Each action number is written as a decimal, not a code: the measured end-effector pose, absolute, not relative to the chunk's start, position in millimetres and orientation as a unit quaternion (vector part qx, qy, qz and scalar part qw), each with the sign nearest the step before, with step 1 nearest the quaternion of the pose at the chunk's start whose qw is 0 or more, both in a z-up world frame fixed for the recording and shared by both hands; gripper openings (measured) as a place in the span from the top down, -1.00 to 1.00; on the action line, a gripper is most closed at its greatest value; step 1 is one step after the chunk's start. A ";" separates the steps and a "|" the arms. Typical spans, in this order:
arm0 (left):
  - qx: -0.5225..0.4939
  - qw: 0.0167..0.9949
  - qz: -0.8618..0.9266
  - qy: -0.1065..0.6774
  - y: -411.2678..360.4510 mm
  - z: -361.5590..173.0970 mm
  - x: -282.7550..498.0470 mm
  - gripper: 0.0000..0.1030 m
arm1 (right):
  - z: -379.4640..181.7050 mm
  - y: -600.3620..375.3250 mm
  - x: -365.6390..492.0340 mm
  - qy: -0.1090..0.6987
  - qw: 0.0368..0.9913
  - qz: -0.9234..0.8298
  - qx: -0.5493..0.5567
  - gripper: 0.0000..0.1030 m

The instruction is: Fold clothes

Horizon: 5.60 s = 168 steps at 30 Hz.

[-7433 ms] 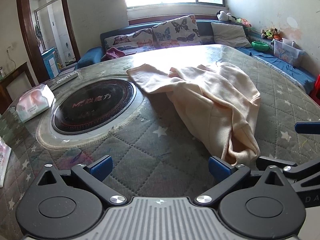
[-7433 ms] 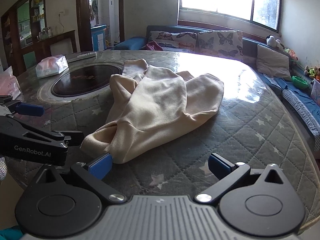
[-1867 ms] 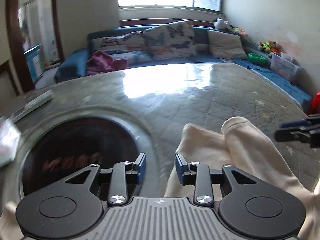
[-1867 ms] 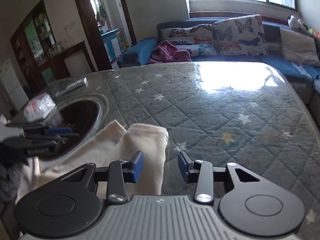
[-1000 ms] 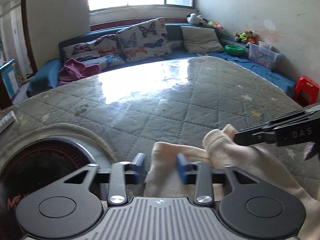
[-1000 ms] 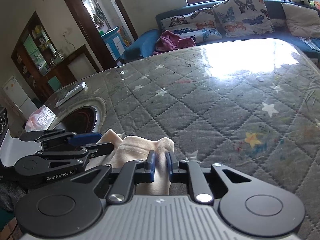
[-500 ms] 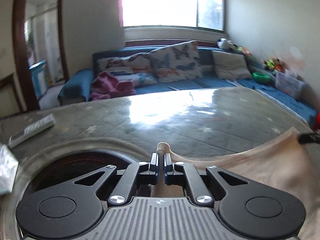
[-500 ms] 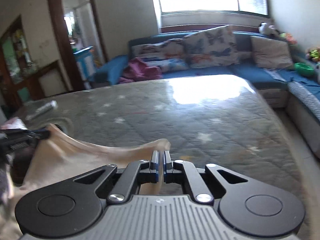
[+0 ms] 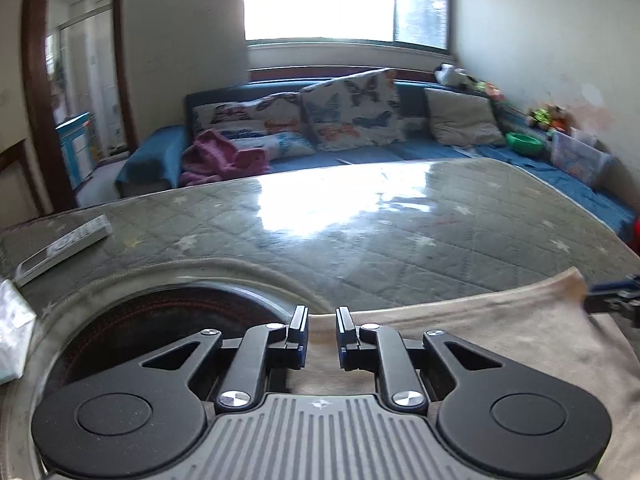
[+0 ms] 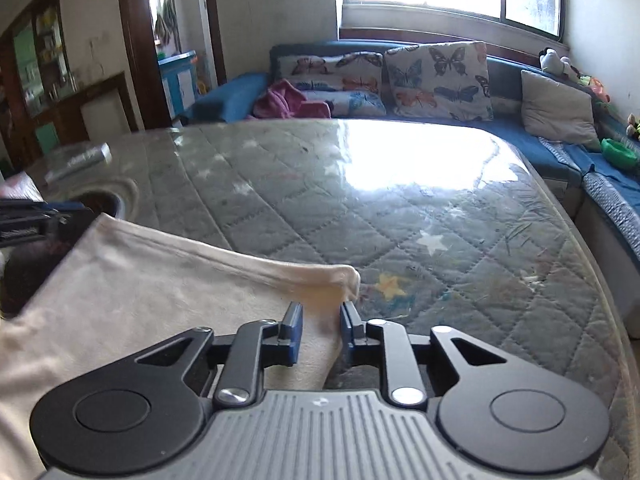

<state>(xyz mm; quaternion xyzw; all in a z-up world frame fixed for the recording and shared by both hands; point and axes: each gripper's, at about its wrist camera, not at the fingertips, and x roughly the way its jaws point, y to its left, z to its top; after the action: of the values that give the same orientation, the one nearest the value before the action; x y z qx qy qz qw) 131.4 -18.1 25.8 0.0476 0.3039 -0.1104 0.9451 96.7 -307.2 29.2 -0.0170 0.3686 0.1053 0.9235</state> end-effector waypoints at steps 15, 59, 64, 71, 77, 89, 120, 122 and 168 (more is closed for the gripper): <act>0.140 0.932 -0.139 0.306 -53.7 0.2 165.3 0.64 | 23.0 -289.4 142.5 0.357 0.926 0.083 -0.088 0.59; 0.064 0.926 -0.147 0.342 -38.7 10.8 90.8 0.51 | 54.4 -188.8 -84.0 0.351 0.804 0.422 -0.229 0.91; 0.059 0.927 -0.141 0.342 -37.3 8.3 93.4 0.50 | 49.9 -187.6 -89.8 0.360 0.795 0.429 -0.233 0.91; 0.053 0.931 -0.150 0.329 -37.3 22.2 68.2 0.49 | 66.2 -209.3 -86.4 0.374 0.814 0.415 -0.160 0.80; 0.064 0.927 -0.213 0.304 -60.7 31.2 11.9 0.49 | 60.5 -236.3 -88.1 0.388 0.844 0.352 -0.115 0.78; 0.095 0.915 -0.252 0.300 -86.5 4.7 -55.0 0.30 | 63.7 -300.8 -114.8 0.386 0.883 0.267 -0.033 0.41; 0.149 0.862 -0.395 0.282 -150.3 6.6 -81.4 0.28 | 22.3 -451.3 -19.0 0.358 0.928 -0.065 -0.078 0.13; 0.154 0.859 -0.402 0.278 -153.7 9.1 -81.1 0.28 | 22.8 -449.7 -13.0 0.358 0.927 -0.061 -0.090 0.13; 0.023 0.933 -0.214 0.289 -45.3 27.7 -37.9 -0.01 | 63.3 -359.1 -55.2 0.328 0.936 0.095 -0.088 -0.09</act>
<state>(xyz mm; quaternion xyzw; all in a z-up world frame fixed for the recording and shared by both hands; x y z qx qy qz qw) -37.9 -45.3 27.7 0.0228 0.2891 -0.2137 0.9329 -55.2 -359.1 63.3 -0.0884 0.3279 0.0953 0.9357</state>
